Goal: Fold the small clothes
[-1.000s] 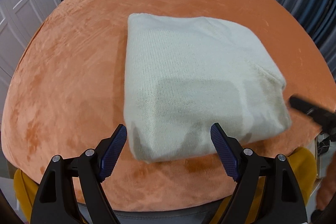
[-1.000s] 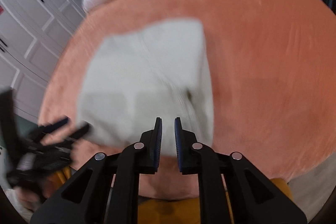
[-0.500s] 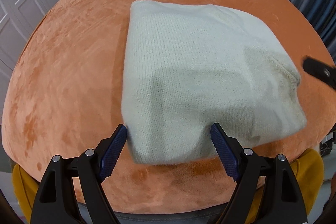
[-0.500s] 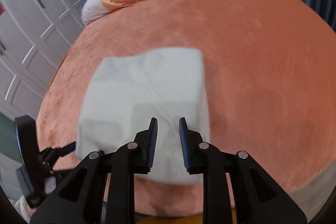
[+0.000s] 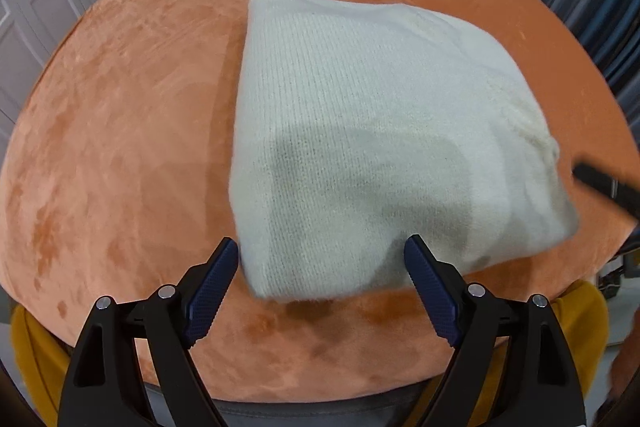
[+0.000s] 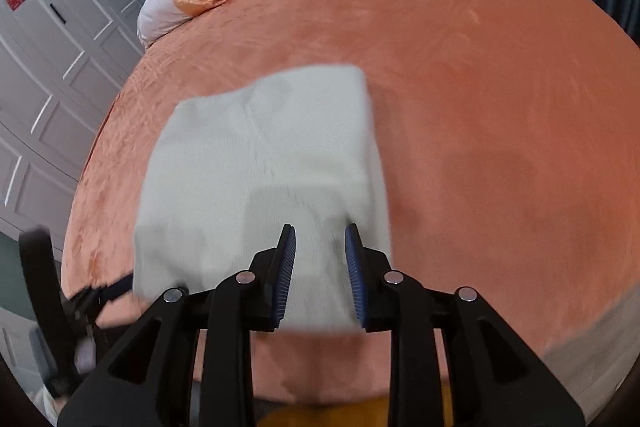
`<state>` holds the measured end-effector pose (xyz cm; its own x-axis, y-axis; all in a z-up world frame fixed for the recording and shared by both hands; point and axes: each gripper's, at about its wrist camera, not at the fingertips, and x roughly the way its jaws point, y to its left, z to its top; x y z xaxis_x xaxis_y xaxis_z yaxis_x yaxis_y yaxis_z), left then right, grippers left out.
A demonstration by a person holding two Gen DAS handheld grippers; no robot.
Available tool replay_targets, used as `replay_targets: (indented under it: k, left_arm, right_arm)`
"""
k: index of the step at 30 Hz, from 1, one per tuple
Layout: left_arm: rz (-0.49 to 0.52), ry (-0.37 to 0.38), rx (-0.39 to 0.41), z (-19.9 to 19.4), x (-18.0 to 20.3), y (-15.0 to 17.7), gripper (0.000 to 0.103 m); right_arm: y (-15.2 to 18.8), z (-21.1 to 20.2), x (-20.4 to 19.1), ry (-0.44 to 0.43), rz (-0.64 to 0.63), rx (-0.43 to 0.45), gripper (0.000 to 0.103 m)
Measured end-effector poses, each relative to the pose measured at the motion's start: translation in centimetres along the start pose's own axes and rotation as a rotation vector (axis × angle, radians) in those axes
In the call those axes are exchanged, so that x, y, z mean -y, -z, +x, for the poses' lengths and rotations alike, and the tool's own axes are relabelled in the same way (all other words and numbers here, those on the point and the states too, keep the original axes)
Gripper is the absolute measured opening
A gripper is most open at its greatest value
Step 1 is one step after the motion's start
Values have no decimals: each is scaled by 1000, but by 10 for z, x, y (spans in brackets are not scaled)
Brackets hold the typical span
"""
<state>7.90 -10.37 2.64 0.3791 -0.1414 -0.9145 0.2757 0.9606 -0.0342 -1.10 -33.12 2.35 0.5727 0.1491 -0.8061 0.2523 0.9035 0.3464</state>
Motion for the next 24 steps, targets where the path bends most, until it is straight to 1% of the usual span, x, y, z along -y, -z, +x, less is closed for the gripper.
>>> replay_targets:
  k: [2, 4, 6, 8, 11, 13, 15, 16, 17, 22, 23, 24]
  left_arm:
    - [-35, 24, 19, -5, -3, -2, 83]
    - [-23, 6, 26, -3, 1, -4, 83]
    - [12, -23, 5, 6, 6, -4, 83]
    - [25, -37, -6, 11, 7, -1, 83]
    - [9, -25, 1, 7, 5, 0, 83]
    - [13, -26, -5, 8, 5, 0, 83]
    - [6, -26, -7, 7, 5, 0, 83]
    - [3, -25, -8, 7, 4, 0, 83]
    - [1, -24, -10, 7, 5, 0, 83]
    - [-2, -21, -16, 4, 4, 0, 83]
    - [-4, -18, -19, 4, 3, -1, 83]
    - [-7, -16, -22, 3, 2, -1, 83]
  right_arm:
    - [9, 5, 0, 15, -18, -22, 27]
    - [17, 19, -4, 49, -38, -53, 26]
    - [23, 44, 4, 76, -27, -98, 26]
    - [20, 49, 6, 85, -17, -88, 27]
    - [16, 35, 3, 62, -2, -63, 30]
    - [14, 29, 2, 72, 11, -37, 38]
    - [12, 24, 6, 60, 39, -12, 42]
    - [12, 22, 14, 51, 53, -11, 46]
    - [12, 24, 18, 41, 73, -13, 48]
    - [17, 37, 23, 27, 91, -45, 49]
    - [18, 39, 23, 24, 90, -48, 50]
    - [20, 42, 23, 23, 93, -46, 53]
